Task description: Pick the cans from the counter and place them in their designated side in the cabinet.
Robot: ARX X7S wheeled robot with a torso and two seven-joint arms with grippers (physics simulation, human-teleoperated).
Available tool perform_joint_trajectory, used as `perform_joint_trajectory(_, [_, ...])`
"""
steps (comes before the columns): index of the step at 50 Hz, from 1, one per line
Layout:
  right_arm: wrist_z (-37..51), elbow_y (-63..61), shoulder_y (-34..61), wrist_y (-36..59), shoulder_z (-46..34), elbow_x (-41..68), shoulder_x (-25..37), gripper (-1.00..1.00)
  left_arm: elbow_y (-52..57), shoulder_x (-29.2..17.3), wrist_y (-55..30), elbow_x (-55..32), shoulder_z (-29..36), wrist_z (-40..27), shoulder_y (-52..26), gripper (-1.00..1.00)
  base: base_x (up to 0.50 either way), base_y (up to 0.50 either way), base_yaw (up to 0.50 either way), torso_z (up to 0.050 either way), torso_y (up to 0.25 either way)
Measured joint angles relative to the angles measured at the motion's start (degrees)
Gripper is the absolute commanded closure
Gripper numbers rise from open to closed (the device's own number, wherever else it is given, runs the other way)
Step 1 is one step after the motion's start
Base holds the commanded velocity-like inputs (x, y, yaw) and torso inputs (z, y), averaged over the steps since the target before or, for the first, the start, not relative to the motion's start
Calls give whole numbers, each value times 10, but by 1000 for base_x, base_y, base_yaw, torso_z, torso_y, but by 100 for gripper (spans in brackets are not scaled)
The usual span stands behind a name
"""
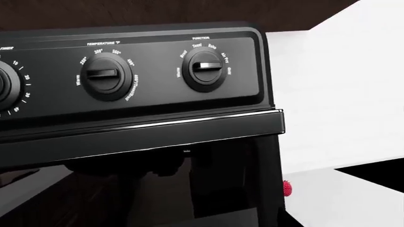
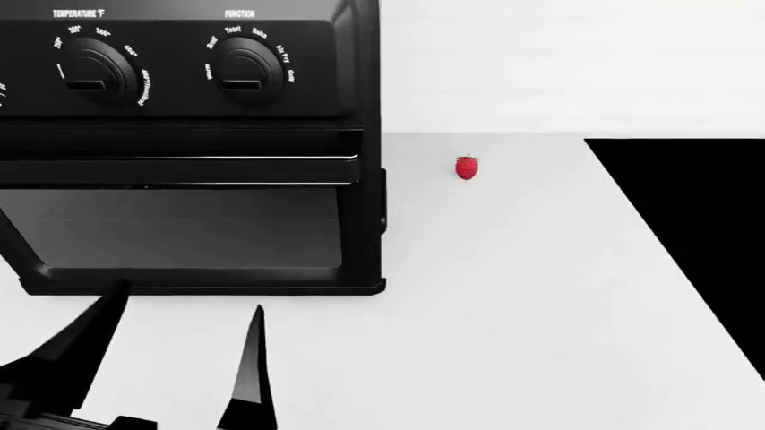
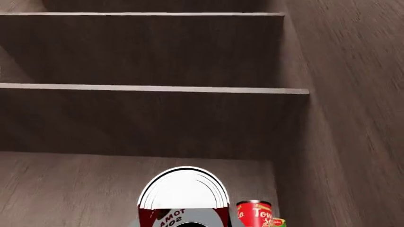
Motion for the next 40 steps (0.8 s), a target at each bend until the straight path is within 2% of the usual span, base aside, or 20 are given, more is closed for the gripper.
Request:
perform_joint_trajectory(13, [-65, 168, 127, 56, -21, -48, -73, 100, 0, 11, -8, -16, 1, 0, -12, -100, 0, 0, 0, 0, 0])
perform_joint_trajectory(29, [-226, 536, 241, 22, -64, -166, -233, 100, 0, 29, -27, -41, -12, 0, -14, -100, 0, 0, 0, 0, 0])
perform_joint_trajectory(40, [-305, 749, 267, 17, -45, -148, -331, 100, 0, 43, -43, -59, -35, 1, -1, -100, 0, 0, 0, 0, 0])
